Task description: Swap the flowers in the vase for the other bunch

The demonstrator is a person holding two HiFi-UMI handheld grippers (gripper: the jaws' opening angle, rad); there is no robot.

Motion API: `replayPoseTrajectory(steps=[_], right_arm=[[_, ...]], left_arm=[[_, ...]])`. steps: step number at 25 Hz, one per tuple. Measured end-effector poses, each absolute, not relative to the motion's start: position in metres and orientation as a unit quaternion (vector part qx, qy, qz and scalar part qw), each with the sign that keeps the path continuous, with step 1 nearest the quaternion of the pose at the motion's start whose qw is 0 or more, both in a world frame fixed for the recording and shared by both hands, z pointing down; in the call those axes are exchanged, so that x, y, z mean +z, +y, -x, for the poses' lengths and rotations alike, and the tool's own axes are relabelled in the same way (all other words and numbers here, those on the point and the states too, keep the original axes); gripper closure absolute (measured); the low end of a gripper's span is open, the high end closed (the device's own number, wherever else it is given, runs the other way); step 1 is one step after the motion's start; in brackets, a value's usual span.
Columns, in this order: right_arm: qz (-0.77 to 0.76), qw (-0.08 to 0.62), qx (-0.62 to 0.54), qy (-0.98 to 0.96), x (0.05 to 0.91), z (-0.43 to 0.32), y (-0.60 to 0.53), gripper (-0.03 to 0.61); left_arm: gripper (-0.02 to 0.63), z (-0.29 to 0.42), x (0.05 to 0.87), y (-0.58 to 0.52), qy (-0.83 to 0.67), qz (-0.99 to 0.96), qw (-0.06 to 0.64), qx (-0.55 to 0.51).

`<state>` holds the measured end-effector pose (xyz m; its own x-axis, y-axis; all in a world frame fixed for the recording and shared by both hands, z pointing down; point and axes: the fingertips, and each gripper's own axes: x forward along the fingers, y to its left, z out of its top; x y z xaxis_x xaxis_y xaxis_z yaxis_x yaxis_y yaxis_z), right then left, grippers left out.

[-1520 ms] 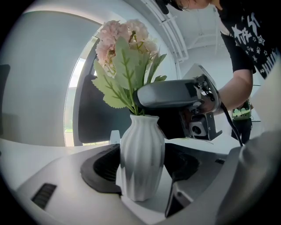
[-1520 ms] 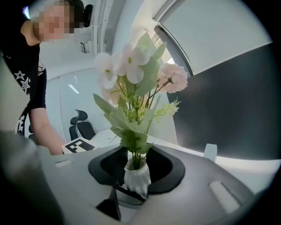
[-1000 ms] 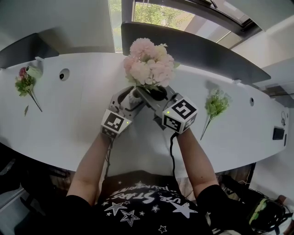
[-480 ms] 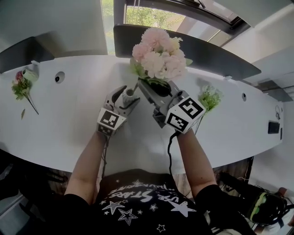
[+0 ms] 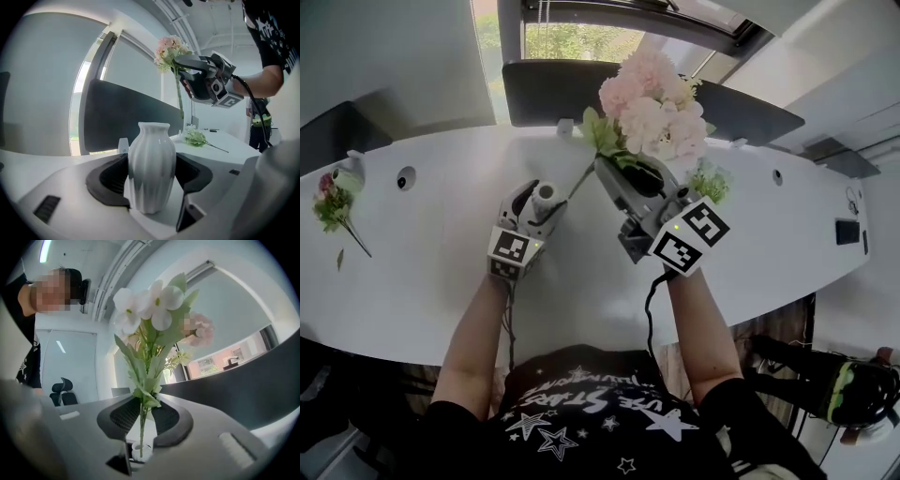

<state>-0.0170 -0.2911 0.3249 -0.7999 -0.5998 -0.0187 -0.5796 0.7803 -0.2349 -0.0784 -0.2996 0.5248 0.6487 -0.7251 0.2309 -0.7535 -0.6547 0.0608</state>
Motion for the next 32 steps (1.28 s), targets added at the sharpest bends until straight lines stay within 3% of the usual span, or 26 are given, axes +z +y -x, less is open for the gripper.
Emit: replayPoseTrajectory(steps=[5,14,32], right_arm=[[0.361,-0.002,-0.135,0.923,0.352,-0.012,-0.288,0.504],[0.441,-0.167,-0.232,0.851,0.449,-0.085,-0.286,0.503],[0.503,-0.27,-0.336,0.749,0.551,-0.151,-0.293,0.503]], left_arm=[[0.31,0.077,0.524,-0.299,-0.406,-0.906,0.078,0.097],[0.31,0.077,0.53,-0.302,-0.408,-0.905,0.07,0.097],[0.31,0.075,0.524,-0.295,-0.405,-0.905,0.083,0.097]])
